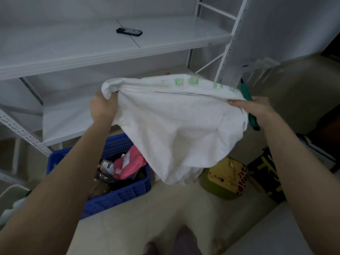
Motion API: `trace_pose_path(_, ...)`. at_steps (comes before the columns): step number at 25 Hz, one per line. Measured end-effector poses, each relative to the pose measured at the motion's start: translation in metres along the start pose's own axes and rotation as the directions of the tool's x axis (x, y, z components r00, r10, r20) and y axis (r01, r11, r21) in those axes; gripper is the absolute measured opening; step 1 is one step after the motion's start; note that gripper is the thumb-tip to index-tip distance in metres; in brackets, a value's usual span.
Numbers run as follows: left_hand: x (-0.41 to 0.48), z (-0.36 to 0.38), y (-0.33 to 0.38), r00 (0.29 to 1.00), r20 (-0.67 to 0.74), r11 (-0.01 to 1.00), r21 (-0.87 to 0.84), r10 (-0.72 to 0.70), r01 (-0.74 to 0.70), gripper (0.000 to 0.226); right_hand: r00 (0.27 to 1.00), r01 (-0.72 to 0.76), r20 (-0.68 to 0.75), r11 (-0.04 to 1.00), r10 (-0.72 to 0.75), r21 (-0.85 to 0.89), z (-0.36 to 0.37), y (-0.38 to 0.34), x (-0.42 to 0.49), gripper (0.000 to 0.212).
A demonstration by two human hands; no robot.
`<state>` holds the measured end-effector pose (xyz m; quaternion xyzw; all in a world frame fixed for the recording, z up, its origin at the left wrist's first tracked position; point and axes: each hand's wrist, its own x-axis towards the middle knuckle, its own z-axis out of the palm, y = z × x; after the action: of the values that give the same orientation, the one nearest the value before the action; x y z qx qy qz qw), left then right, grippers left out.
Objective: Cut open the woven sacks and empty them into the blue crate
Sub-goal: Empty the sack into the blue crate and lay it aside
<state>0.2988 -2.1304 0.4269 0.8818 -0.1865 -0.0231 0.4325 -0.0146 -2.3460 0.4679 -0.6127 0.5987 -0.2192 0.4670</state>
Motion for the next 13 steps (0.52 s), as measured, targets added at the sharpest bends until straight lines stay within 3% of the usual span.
trace_pose_path(2, 0.014, -0.018, 0.005, 1.000, -0.021, 0.999, 0.039, 0.020, -0.019, 0.045, 0.998, 0.010, -0.062, 0.976, -0.024, -0.219, -0.009, -0.004, -0.004, 0.093)
trace_pose_path(4, 0.021, -0.026, 0.020, 0.996, -0.049, 0.996, 0.043, 0.078, -0.076, 0.046, 0.984, 0.043, -0.146, 0.936, -0.099, -0.348, -0.012, -0.015, -0.008, 0.085)
trace_pose_path(8, 0.031, -0.042, 0.040, 0.996, -0.062, 0.997, 0.043, 0.059, -0.056, 0.065, 0.908, 0.138, -0.287, 0.864, -0.306, -0.484, -0.021, -0.045, -0.016, 0.069)
trace_pose_path(11, 0.035, -0.060, 0.047, 0.997, -0.081, 0.988, 0.152, -0.003, 0.016, 0.080, 0.875, 0.159, -0.295, 0.804, -0.383, -0.573, -0.034, -0.057, -0.028, 0.073)
trace_pose_path(13, 0.035, -0.066, 0.055, 0.992, -0.124, 0.961, 0.277, 0.014, 0.021, 0.081, 0.888, 0.210, -0.253, 0.828, -0.384, -0.519, -0.042, -0.065, -0.032, 0.069)
